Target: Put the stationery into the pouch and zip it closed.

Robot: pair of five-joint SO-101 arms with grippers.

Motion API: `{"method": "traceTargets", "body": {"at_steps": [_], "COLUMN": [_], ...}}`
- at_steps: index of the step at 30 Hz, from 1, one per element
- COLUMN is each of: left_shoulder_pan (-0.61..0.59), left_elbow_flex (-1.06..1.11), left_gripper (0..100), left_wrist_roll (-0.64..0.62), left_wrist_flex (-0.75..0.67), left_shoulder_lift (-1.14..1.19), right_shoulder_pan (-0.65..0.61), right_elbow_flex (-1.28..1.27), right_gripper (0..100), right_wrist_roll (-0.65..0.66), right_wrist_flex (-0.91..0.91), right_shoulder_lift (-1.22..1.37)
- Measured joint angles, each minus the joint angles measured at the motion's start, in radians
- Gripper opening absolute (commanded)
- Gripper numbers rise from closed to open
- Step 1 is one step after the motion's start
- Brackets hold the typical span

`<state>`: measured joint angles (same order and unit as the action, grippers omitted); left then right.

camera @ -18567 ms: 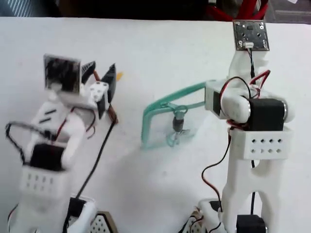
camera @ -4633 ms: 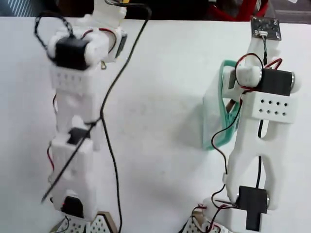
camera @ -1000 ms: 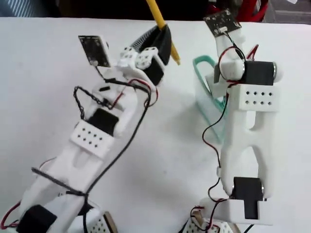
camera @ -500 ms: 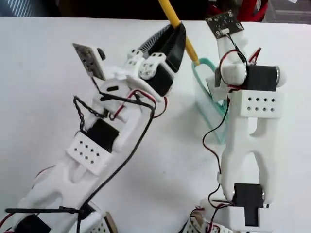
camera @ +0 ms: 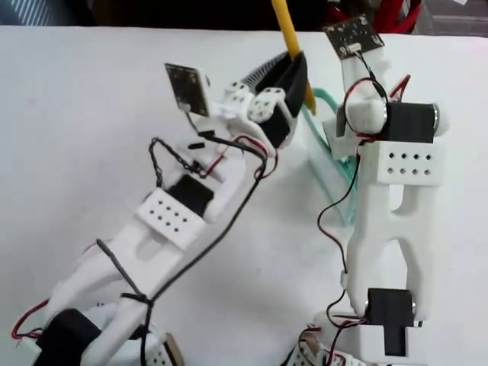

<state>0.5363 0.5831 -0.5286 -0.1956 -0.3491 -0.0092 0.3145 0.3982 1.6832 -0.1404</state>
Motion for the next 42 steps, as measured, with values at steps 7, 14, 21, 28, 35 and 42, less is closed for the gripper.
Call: {"method": "traceTargets", "body": {"at_steps": [7, 14, 21, 28, 35, 42], "left_shoulder_pan": [0.017, 0.071, 0.081, -0.046, -0.358, -0.356], "left_elbow_flex": [-0.002, -0.002, -0.008, -0.008, 0.141, 0.423], "left_gripper": [3, 12, 16, 17, 17, 17], "left_wrist_roll": [0.101, 0.221, 0.235, 0.235, 0.235, 0.365], "left_wrist_flex": [-0.009, -0.003, 0.29, 0.617, 0.802, 0.66], "left_shoulder_lift": [0.058, 0.106, -0.038, -0.288, -0.394, -0.399], "right_shoulder_pan": [0.0, 0.018, 0.054, 0.061, 0.06, -0.006], "right_elbow_flex": [0.0, 0.0, 0.0, 0.0, 0.0, 0.018], "right_gripper": [2.0, 2.0, 2.0, 2.0, 13.2, 1.9], "right_wrist_roll": [0.0, 0.0, 0.0, 0.0, 0.0, 0.003], "right_wrist_flex": [-0.002, -0.008, -0.025, -0.046, -0.071, -0.031], "right_shoulder_lift": [0.0, 0.0, 0.0, 0.0, 0.005, 0.049]}}
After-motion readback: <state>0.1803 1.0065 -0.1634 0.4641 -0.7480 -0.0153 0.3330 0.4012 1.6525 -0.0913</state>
